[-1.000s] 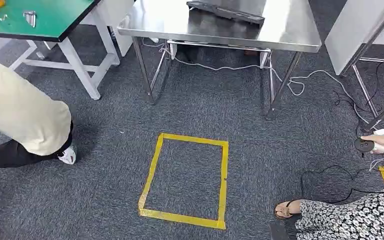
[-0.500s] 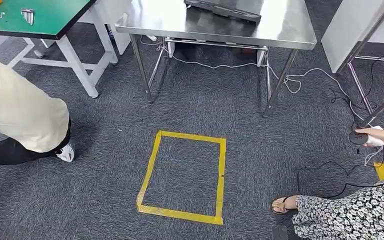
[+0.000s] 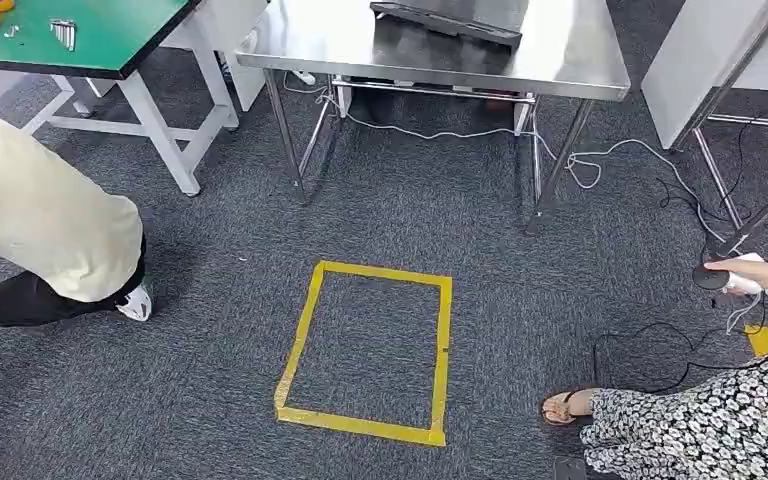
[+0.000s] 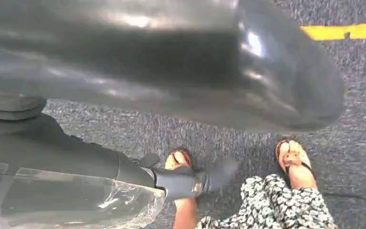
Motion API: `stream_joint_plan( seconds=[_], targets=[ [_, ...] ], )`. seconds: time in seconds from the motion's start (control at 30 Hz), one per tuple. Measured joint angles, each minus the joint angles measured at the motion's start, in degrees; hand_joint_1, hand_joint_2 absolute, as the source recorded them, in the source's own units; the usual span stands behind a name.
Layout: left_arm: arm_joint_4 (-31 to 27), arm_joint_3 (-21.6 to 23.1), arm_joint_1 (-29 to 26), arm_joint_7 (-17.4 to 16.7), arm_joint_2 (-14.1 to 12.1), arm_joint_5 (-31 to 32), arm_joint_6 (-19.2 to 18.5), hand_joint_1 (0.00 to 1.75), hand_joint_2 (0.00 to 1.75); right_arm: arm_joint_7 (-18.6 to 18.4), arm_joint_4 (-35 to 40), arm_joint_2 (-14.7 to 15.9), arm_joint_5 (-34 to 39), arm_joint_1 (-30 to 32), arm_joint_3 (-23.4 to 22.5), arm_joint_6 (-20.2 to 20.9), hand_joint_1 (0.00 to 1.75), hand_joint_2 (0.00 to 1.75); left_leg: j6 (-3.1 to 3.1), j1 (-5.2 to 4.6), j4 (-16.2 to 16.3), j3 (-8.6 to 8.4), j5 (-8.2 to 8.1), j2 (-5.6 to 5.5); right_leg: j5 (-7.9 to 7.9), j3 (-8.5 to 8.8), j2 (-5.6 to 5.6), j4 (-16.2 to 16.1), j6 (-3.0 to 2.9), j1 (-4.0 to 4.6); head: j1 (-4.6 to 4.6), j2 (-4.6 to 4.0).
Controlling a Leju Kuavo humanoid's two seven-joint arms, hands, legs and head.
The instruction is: Take the parts from the cabinet and place them on the table.
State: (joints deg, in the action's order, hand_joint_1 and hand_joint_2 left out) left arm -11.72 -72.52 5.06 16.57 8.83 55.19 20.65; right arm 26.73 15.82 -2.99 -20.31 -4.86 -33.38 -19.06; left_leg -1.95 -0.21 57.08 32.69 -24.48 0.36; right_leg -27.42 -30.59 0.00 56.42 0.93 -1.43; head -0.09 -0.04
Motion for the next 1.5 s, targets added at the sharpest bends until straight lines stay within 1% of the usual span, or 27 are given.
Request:
stream_joint_plan(
  seconds=[0.03,0.07,0.13,0.2,0.27,0.33,0.37,0.4,0.53,0.57,0.6,0.67,0.73,0.77,0.83,0.87,0.9,1.0,1.03,1.07,1.13,1.2,1.23,1.3,1.37,1.4,1.5],
  targets=[
    [0.00,0.00,-0.01,0.02,-0.09,-0.04,0.00,0.00,0.00,0.00,0.00,-0.11,0.02,-0.01,-0.11,-0.11,0.00,0.00,0.19,0.32,0.46,0.19,-0.15,0.01,0.40,0.23,-0.06,-0.19,-0.57,-0.94,0.00,0.00],
    [0.00,0.00,0.00,0.09,-0.09,-0.07,0.00,0.00,0.00,-0.02,0.00,-0.11,0.15,-0.07,-0.15,-0.20,0.00,0.00,0.66,0.44,1.94,0.75,-1.65,-0.12,0.61,0.40,-0.07,-0.19,-0.88,-0.81,-0.06,0.00],
    [0.00,0.00,0.00,0.13,-0.04,-0.17,-0.02,0.00,0.00,-0.09,0.00,-0.37,0.35,-0.01,-0.48,-0.07,0.00,0.00,1.51,0.86,10.22,4.08,-7.15,-0.26,0.91,0.07,-0.29,-0.14,-1.29,-0.66,-0.26,0.00],
    [0.00,0.00,-0.01,0.20,-0.04,-0.35,-0.02,0.00,0.00,-0.26,-0.02,-0.55,0.42,0.03,-0.74,0.17,0.00,0.00,1.95,1.10,17.77,7.22,-10.16,-0.28,1.03,-0.25,-0.73,-0.11,-1.46,-0.45,-0.30,0.00],
    [0.00,0.00,-0.02,0.20,-0.04,-0.83,-0.02,0.00,0.00,-0.61,-0.04,-0.77,0.39,0.02,-0.92,0.65,0.00,0.00,1.79,1.31,16.08,6.05,-8.19,-0.25,1.04,-0.26,-1.27,-0.11,-1.43,-0.40,-0.35,0.02],
    [0.00,-0.02,0.00,0.20,-0.04,-1.29,0.11,0.00,0.00,-0.85,-0.04,-1.01,0.44,-0.16,-0.96,1.27,0.00,0.00,1.11,1.28,5.71,0.37,-3.37,0.47,1.06,-0.04,-1.92,-0.13,-1.38,-0.30,-0.35,0.00],
    [0.00,-0.02,0.04,0.20,-0.04,-1.35,0.24,0.00,0.00,-1.11,-0.04,-1.25,0.50,-0.31,-0.96,1.50,0.00,0.00,0.42,0.99,1.11,-2.25,-2.06,2.31,1.09,0.06,-2.14,-0.16,-1.33,-0.28,-0.33,0.00],
    [0.00,-0.02,0.13,0.20,-0.13,-1.36,0.28,0.00,0.00,-1.22,-0.04,-1.47,0.57,-0.42,-0.98,1.70,0.00,0.00,0.31,0.53,0.48,-2.34,-2.59,2.88,1.12,0.03,-2.51,-0.11,-1.04,0.22,-0.15,0.00],
    [0.00,-0.13,0.09,0.22,-0.11,-1.53,0.42,0.00,0.00,-1.38,-0.04,-1.92,0.57,-0.68,-1.00,1.75,0.00,0.00,-1.39,-0.01,-0.99,-2.16,-1.37,0.92,1.66,0.37,-3.82,-1.17,0.64,0.25,-0.44,0.00],
    [0.00,-0.13,0.05,0.24,0.00,-1.53,0.42,0.00,0.00,-1.38,-0.04,-1.86,0.50,-0.81,-1.05,1.72,0.00,0.00,-1.57,0.56,-2.08,-2.67,-0.52,0.61,0.92,-0.34,-2.71,-0.07,0.63,0.24,-0.11,0.00],
    [0.00,-0.11,0.13,0.28,0.09,-1.53,0.42,0.00,0.00,-1.38,-0.04,-1.73,0.46,-0.85,-1.09,1.70,0.00,0.00,-2.25,0.47,-2.36,-2.44,-0.01,0.24,-1.16,-1.81,-1.42,2.93,-0.01,0.28,-0.06,0.00],
    [0.00,-0.11,0.16,0.37,0.09,-1.53,0.33,0.00,0.00,-1.60,-0.04,-1.68,0.50,-0.66,-1.36,1.70,0.00,0.00,-2.40,0.19,-2.34,-1.84,0.27,-0.68,-5.30,-5.84,-0.53,11.80,-0.74,0.13,0.35,0.00],
    [0.00,-0.13,0.02,0.39,0.09,-1.47,0.24,0.00,0.00,-1.77,-0.04,-1.68,0.61,-0.53,-1.66,1.64,0.00,0.00,-2.31,0.02,-2.14,-1.31,0.52,-1.81,-6.85,-8.47,-0.32,17.50,-0.28,0.13,0.42,0.00],
    [0.00,-0.13,0.02,0.37,0.11,-1.40,0.22,0.00,0.00,-1.86,-0.04,-1.64,0.61,-0.48,-1.84,1.57,0.00,0.00,-2.20,-0.03,-2.01,-1.17,0.59,-2.38,-5.78,-7.40,-0.29,15.61,0.23,0.13,0.33,0.00],
    [0.02,-0.11,0.03,0.37,0.24,-1.22,0.15,0.00,0.00,-1.95,-0.04,-1.49,0.61,-0.49,-1.94,1.46,0.00,0.00,-2.08,-0.05,-1.38,-0.84,0.59,-3.57,-1.86,-2.13,0.26,5.84,1.16,0.12,0.42,0.00],
    [0.02,-0.11,0.06,0.35,0.33,-1.16,0.15,0.00,0.00,-1.99,-0.04,-1.42,0.61,-0.54,-1.97,1.46,0.00,0.00,-1.85,-0.07,-0.81,-0.58,0.45,-4.09,-0.27,0.90,1.83,0.23,1.28,0.04,0.42,0.00],
    [0.02,-0.11,0.06,0.33,0.39,-1.09,0.15,0.00,0.00,-2.12,-0.07,-1.38,0.61,-0.68,-1.99,1.46,0.00,0.00,-1.38,-0.51,-0.34,-0.21,0.19,-4.52,-0.51,0.70,2.89,-0.26,0.56,0.29,0.35,0.00],
    [0.02,-0.11,-0.05,0.28,0.44,-1.07,0.15,0.00,0.00,-2.12,-0.07,-1.44,0.61,-0.72,-2.01,1.40,0.00,0.00,-0.46,-0.29,-0.22,0.33,0.35,-5.29,-0.12,1.08,1.76,-0.39,-0.44,0.70,0.24,0.00],
    [0.02,-0.11,-0.09,0.28,0.39,-1.07,0.15,0.00,0.00,-2.12,-0.07,-1.51,0.68,-0.73,-2.01,1.37,0.00,0.00,-0.26,-0.24,0.03,0.57,0.47,-5.69,0.22,1.08,1.22,-0.60,-0.89,-0.16,0.29,0.00],
    [0.02,-0.11,-0.11,0.28,0.17,-1.07,0.20,0.00,0.00,-2.12,-0.07,-1.62,0.66,-0.74,-2.03,1.33,0.00,0.00,-0.05,-0.13,0.90,0.88,-0.07,-4.87,0.45,1.12,0.64,-0.70,-1.14,-0.38,0.33,0.00],
    [0.02,-0.11,-0.06,0.17,0.28,-1.07,0.24,0.00,0.00,-2.12,-0.07,-1.53,0.53,-0.56,-2.08,1.24,0.00,0.00,0.94,0.18,7.28,3.78,-4.49,-1.68,0.45,1.13,-0.17,-0.67,-1.59,-0.35,-0.39,0.02],
    [0.02,-0.11,-0.05,0.07,0.31,-1.01,0.24,0.00,0.00,-2.14,-0.07,-1.64,0.44,-0.28,-2.10,1.24,0.00,0.00,1.62,0.73,16.68,8.40,-8.55,-0.78,0.41,0.92,-1.35,-0.65,-1.61,-0.14,-0.37,0.00],
    [0.02,-0.11,-0.07,0.04,0.33,-0.98,0.24,0.00,0.00,-2.16,-0.09,-1.64,0.42,-0.21,-2.14,1.31,0.00,0.00,1.83,0.96,18.96,9.62,-8.87,-0.60,0.39,0.83,-1.90,-0.64,-1.59,-0.09,-0.35,0.00],
    [0.02,-0.11,-0.16,-0.15,0.31,-0.98,0.24,0.00,0.00,-2.19,-0.09,-1.60,0.35,-0.21,-2.25,1.75,0.00,0.00,1.91,1.33,14.32,7.33,-5.56,-0.34,0.36,0.85,-2.97,-0.65,-1.55,-0.09,-0.39,0.00],
    [0.02,-0.11,-0.12,-0.15,0.28,-0.77,0.22,0.00,0.00,-2.21,-0.13,-1.62,0.35,-0.27,-2.25,2.03,0.00,0.00,1.36,1.30,3.40,1.30,-1.08,1.61,0.24,1.05,-3.74,-0.67,-1.35,-0.07,-0.39,0.00],
    [0.02,-0.09,-0.01,-0.15,0.26,-0.72,0.17,0.00,0.00,-2.21,-0.13,-1.62,0.37,-0.27,-2.25,2.21,0.00,0.00,1.04,0.95,0.23,-0.15,-0.98,3.41,0.20,1.17,-4.20,-0.68,-1.28,0.08,-0.37,0.00],
    [0.02,-0.07,-0.02,-0.17,0.26,-0.57,0.09,0.00,0.00,-2.23,-0.20,-1.53,0.46,-0.29,-2.34,2.31,0.00,0.00,0.05,0.26,0.47,0.24,-1.02,2.14,-0.04,1.33,-5.47,-0.97,-0.11,0.31,-0.17,0.00]
  ],
)
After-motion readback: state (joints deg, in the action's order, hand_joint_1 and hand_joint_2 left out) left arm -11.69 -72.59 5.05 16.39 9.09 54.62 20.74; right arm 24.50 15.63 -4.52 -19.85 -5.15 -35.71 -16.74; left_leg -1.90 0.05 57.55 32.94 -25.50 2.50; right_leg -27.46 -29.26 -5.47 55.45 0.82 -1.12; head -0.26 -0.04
